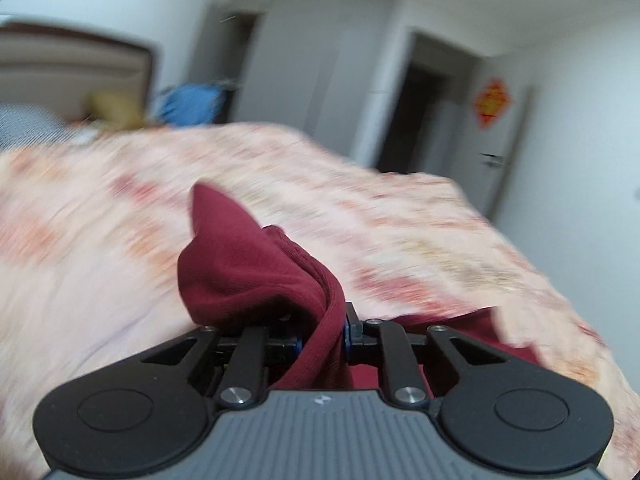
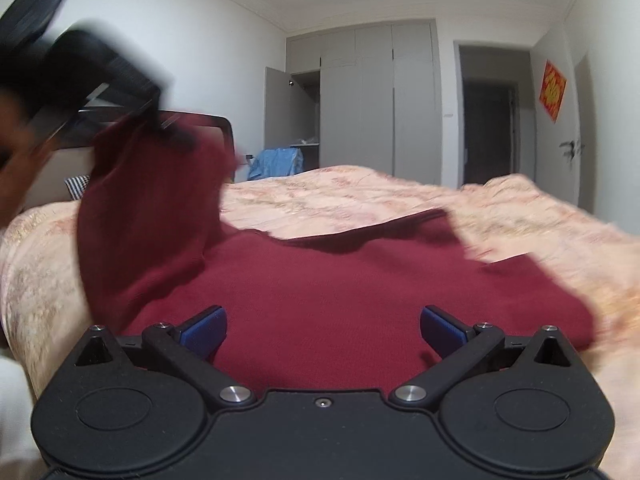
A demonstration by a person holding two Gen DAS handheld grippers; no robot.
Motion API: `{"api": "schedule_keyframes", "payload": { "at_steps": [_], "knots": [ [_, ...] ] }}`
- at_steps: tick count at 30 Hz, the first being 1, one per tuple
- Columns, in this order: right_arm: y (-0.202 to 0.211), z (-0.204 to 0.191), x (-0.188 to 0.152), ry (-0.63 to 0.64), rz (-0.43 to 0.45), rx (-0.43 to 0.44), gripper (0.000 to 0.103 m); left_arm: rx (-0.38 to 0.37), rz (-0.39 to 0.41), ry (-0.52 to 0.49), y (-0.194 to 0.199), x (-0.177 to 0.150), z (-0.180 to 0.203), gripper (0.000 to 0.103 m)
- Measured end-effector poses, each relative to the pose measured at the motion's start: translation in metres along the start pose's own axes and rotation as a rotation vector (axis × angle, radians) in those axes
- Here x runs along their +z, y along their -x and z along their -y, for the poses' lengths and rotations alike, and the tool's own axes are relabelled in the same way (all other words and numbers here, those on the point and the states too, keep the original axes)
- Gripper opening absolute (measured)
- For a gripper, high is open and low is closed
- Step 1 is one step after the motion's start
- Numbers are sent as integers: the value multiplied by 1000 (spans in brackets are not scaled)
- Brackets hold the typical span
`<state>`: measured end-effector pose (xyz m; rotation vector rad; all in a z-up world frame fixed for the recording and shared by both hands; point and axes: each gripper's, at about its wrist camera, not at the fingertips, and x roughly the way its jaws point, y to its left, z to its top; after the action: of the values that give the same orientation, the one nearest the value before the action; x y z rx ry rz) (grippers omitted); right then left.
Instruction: Fold small clothes
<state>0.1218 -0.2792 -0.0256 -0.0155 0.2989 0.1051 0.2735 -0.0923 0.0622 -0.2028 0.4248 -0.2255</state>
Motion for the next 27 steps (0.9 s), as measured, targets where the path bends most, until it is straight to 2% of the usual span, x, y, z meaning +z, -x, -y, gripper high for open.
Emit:
{"api": "schedule_keyframes", "payload": {
  "at_steps": [3,6,9,12,14,15,16,17,18,22,24,27],
  "knots": [
    [25,20,-8,28,-36,-58,103,-134,15,-107,-9,13,65,18],
    [43,37,-24,41,-96,-132,103,-265,-16,-199,-27,9,131,18],
    [55,48,-39,24,-145,-181,103,-362,-108,-282,-55,-15,185,18],
    [64,52,-49,-4,-154,-200,103,-366,-270,-325,-88,-46,215,19],
    [65,52,-54,6,-149,-202,103,-352,-326,-333,-95,-62,220,22],
    [64,51,-55,12,-145,-205,103,-353,-335,-334,-95,-68,220,26],
    [62,52,-55,13,-141,-209,103,-359,-336,-331,-93,-70,219,31],
    [59,51,-55,12,-141,-211,103,-373,-335,-326,-91,-72,213,44],
    [58,51,-55,9,-140,-212,103,-386,-336,-323,-89,-71,211,56],
    [55,56,-55,-6,-136,-215,103,-409,-321,-322,-81,-63,207,66],
    [54,59,-54,-13,-135,-219,103,-427,-319,-287,-74,-57,200,80],
    [59,56,-56,-19,-136,-227,103,-433,-301,-239,-59,-51,185,91]
  ]
}}
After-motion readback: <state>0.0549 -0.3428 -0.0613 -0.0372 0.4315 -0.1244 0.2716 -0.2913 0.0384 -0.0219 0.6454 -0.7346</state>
